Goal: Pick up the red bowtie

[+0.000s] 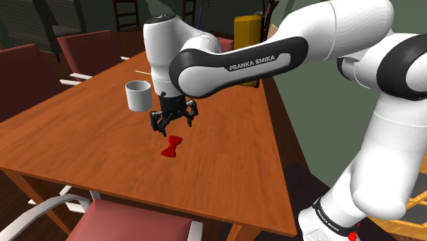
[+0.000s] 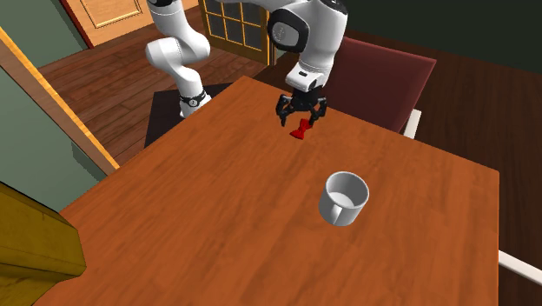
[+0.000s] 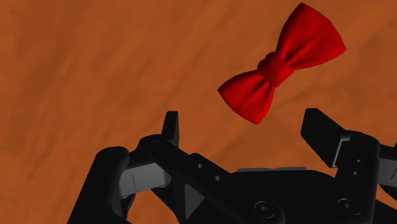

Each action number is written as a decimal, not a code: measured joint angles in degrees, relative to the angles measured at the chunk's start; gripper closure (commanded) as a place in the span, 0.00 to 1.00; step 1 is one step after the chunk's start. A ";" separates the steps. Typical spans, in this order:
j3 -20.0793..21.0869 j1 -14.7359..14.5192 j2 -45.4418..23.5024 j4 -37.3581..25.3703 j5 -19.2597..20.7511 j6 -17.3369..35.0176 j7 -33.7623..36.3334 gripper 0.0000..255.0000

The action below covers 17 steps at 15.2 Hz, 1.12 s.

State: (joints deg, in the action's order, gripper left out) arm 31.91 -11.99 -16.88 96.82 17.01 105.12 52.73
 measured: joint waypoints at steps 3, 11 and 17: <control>-0.22 -0.62 -1.74 -0.25 1.03 1.09 0.97 0.00; -0.58 -0.73 -3.00 2.26 2.03 4.58 2.03 1.00; -0.59 -0.70 -2.97 2.35 2.03 4.66 2.03 1.00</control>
State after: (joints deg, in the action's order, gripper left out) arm 31.32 -12.69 -19.85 99.17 19.04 109.77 54.76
